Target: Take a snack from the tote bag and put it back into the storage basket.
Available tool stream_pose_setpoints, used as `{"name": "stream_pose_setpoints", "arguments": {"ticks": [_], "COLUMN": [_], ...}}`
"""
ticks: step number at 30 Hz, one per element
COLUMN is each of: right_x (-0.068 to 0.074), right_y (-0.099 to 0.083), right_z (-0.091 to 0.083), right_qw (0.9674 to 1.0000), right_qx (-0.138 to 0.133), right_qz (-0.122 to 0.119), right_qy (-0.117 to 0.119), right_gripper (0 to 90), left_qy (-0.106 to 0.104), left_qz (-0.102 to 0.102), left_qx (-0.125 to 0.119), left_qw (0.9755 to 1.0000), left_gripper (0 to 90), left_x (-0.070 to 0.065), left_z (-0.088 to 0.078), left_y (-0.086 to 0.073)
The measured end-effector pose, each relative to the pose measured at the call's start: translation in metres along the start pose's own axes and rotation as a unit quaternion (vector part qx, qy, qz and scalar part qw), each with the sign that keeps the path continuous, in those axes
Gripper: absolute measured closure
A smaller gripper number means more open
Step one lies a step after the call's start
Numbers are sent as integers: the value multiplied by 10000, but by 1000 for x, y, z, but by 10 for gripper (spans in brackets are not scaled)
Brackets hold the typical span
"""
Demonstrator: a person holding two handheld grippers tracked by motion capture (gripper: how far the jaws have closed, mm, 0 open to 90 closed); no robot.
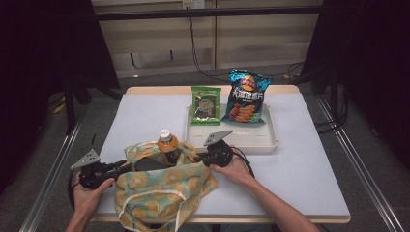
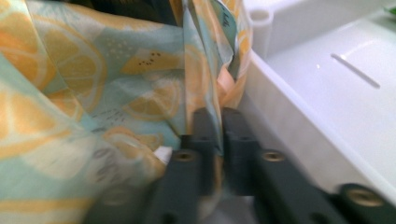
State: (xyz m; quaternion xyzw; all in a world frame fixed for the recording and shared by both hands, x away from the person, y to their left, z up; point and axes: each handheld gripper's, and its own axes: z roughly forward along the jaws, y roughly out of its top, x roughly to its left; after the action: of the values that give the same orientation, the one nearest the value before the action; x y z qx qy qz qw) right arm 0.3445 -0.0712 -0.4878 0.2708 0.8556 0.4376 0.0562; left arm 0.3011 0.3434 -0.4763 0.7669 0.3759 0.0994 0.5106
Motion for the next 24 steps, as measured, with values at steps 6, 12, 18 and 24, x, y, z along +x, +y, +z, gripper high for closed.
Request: {"name": "stream_pose_setpoints", "arguments": {"ticks": [6, 12, 18, 24], "right_x": [8, 15, 36, 59], "right_y": [10, 15, 30, 32], "right_z": [-19, -46, -54, -34], "right_qw": [9986, 9956, 9940, 9940], "right_qx": [-494, -905, -1079, -759], "right_qz": [84, 221, 46, -126], "right_qy": [-184, -143, 178, 779], "right_gripper": [447, 342, 513, 608], "left_qy": [30, 41, 25, -342], "left_qz": [7, -25, 32, 344], "left_qx": [-154, -261, -437, -386], "left_qw": [9999, 9996, 9990, 9981], "left_gripper": [477, 399, 380, 436], "left_x": [-10, -21, -33, -54], "left_z": [-7, -9, -15, -11], "left_y": [13, 18, 26, 31]}}
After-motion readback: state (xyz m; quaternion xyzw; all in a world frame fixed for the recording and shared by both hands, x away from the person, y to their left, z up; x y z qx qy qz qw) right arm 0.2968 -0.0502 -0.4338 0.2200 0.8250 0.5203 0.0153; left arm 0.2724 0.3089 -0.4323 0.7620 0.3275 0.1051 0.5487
